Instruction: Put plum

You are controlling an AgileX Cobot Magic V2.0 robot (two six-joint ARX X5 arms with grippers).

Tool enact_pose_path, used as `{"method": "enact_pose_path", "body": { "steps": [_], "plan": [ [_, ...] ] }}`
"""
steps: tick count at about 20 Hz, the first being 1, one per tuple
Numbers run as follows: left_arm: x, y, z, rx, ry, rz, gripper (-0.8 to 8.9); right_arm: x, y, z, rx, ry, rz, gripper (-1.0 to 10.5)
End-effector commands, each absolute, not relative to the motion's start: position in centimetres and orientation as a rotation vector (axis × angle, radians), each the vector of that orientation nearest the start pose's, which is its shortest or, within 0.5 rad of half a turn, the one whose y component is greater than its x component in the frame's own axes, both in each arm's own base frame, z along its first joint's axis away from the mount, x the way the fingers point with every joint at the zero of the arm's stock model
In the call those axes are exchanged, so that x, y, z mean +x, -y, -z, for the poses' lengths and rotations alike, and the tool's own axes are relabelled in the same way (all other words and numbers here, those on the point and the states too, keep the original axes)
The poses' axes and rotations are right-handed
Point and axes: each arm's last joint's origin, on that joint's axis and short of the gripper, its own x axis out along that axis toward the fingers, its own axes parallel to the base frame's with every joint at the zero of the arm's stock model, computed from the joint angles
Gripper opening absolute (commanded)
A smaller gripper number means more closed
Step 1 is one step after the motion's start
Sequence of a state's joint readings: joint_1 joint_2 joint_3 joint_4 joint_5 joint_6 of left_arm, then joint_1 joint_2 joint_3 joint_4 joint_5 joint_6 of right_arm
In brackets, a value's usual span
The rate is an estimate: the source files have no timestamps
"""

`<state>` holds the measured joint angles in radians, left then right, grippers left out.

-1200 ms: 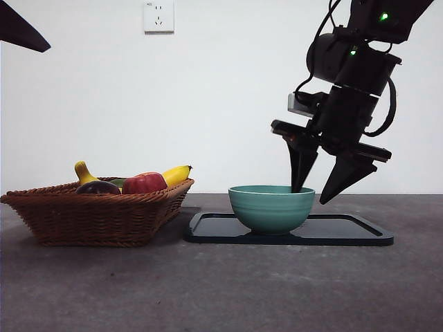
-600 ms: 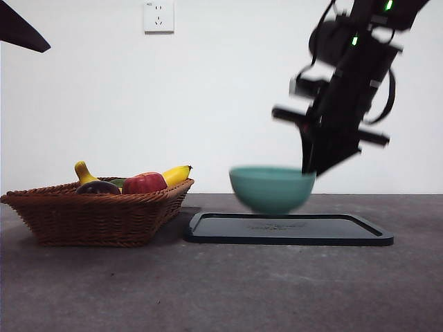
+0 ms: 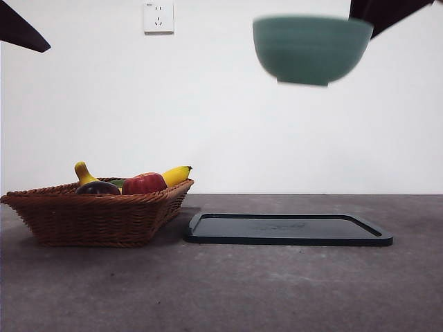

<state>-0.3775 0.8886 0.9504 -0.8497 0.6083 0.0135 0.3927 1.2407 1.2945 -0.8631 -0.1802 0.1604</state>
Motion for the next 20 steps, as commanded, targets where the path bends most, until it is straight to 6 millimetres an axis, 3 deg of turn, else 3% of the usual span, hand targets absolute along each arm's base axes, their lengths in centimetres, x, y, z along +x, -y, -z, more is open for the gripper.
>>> {"method": "enact_pose_path", "body": {
  "steps": [1,5,13,20],
  "plan": [
    [14.3,7.5,-32.1,-0.071,-0.794,0.953,4.33,20.6,-9.9,-34.8,0.035,-0.862,-0.511,0.1],
    [14.3,7.5,-32.1,-0.071,-0.794,0.953,4.33,18.7,-10.4,-31.5,0.034,-0.907,-0.542,0.1],
    [14.3,7.5,-32.1,-0.071,-0.794,0.952,4.33,18.5,-12.2,-23.2,0.076,-1.002,-0.55,0.1],
    [14.3,7.5,-32.1,-0.071,-0.795,0.952,4.33,20.1,-14.1,-19.6,0.029,-1.076,-0.532,0.1]
  ]
}}
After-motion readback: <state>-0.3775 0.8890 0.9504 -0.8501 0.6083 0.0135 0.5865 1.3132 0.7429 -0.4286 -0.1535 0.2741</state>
